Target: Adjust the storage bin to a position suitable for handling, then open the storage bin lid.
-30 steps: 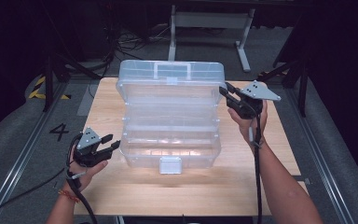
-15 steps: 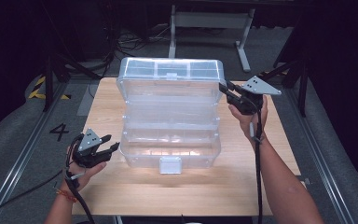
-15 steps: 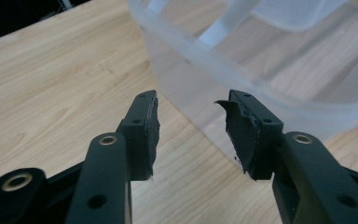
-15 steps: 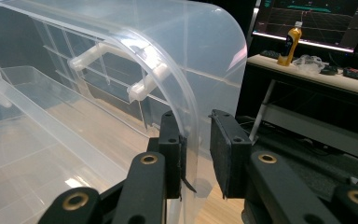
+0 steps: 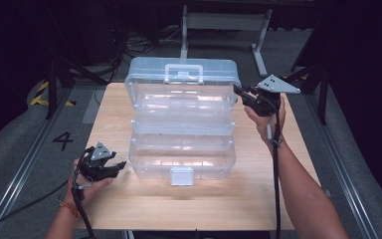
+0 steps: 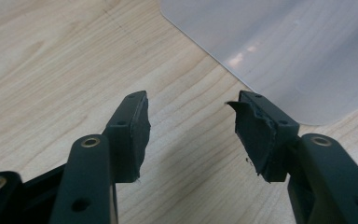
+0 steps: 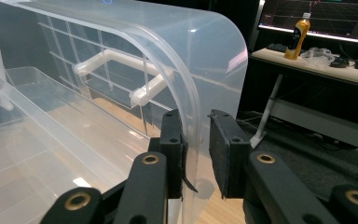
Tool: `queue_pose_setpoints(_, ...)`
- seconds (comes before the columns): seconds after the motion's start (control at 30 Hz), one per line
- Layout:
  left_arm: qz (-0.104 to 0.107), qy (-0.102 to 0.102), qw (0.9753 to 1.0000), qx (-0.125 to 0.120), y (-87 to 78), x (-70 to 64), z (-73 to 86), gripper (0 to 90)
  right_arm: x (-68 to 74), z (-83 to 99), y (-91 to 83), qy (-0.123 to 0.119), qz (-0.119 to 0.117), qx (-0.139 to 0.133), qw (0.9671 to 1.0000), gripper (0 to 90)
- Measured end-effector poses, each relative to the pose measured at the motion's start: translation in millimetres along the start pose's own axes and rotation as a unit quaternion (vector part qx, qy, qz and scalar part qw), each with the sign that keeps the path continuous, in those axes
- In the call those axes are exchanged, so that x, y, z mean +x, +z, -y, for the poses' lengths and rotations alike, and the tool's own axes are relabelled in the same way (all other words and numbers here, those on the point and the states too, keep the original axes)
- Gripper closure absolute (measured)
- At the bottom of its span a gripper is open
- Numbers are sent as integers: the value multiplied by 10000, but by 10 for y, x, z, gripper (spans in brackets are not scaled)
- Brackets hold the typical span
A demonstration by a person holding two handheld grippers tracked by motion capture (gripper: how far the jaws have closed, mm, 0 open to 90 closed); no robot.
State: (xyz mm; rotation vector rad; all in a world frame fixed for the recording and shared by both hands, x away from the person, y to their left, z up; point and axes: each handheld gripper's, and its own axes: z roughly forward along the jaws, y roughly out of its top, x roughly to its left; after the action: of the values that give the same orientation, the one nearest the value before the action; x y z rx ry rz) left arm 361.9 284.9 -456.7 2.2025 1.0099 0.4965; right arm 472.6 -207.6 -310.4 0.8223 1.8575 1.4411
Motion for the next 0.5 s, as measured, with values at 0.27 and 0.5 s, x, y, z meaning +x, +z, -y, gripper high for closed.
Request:
queue_pose_setpoints(0.27,184,3,9996,226,67,9,148,410,-49,-20,56,25,-31,25,10000,764)
queue_pose_setpoints(0.5,313,-113,9993,189,59,-54,179,386,-90,-38,99,0,-59,68,10000,762)
